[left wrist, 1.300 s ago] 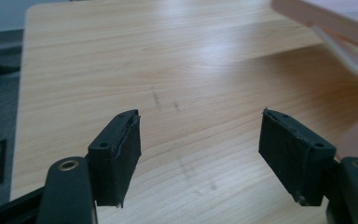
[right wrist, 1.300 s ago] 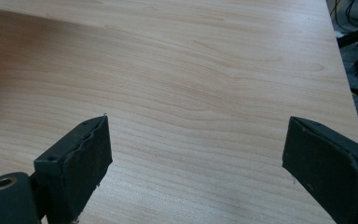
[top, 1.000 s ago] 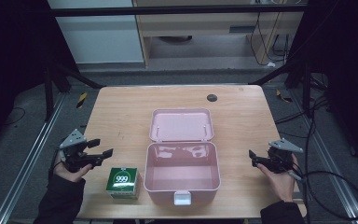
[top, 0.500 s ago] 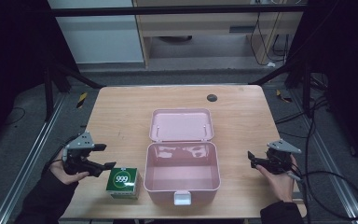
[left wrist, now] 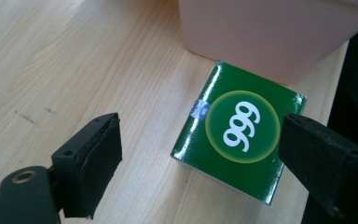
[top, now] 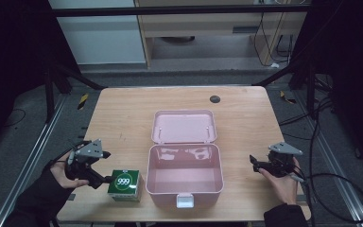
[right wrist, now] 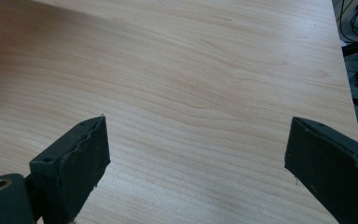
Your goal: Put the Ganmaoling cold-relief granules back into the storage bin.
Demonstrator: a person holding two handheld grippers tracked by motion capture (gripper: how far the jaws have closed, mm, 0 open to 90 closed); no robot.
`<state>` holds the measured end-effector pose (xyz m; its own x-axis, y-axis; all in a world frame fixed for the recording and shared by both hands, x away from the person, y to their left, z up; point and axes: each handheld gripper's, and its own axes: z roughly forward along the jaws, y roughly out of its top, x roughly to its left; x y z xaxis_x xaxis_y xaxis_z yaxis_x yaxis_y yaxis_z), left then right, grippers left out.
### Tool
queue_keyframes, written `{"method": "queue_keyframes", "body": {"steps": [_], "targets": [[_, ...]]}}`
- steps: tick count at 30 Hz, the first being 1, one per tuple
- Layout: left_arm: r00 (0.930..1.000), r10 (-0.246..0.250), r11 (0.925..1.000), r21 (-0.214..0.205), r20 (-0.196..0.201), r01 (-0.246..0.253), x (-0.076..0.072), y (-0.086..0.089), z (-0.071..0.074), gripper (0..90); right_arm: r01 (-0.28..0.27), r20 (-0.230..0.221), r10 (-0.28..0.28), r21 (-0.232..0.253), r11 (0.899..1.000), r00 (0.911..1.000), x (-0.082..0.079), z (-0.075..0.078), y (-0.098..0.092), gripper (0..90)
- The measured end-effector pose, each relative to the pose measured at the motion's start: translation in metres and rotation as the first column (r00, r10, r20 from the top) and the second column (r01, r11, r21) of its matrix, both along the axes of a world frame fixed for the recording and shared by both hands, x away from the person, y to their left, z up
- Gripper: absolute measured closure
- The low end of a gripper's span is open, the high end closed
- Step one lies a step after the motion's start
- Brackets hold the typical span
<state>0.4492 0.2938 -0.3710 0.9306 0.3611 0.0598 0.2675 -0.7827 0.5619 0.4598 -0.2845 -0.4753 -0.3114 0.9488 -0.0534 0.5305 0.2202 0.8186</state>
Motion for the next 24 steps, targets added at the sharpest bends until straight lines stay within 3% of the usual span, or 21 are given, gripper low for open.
{"method": "queue_keyframes", "body": {"steps": [8, 13, 24], "targets": [[0.9972, -0.075, 0.9964, 0.040, -0.008, 0.075, 0.000, -0.009, 0.002, 10.3, -0.008, -0.013, 0.009, 0.007, 1.000, 0.9999, 0.001, -0.002, 0.001, 6.6], [0.9914, -0.130, 0.9870, 0.093, -0.015, 0.131, 0.000, -0.017, 0.002, 9.9, -0.013, -0.008, 0.013, 0.002, 1.000, 0.9999, 0.001, -0.002, 0.001, 6.6], [0.9827, -0.184, 0.9745, 0.127, -0.022, 0.185, 0.000, -0.027, 0.000, 9.2, -0.019, -0.012, 0.019, 0.003, 1.000, 0.9997, 0.001, -0.002, 0.001, 6.4]]}}
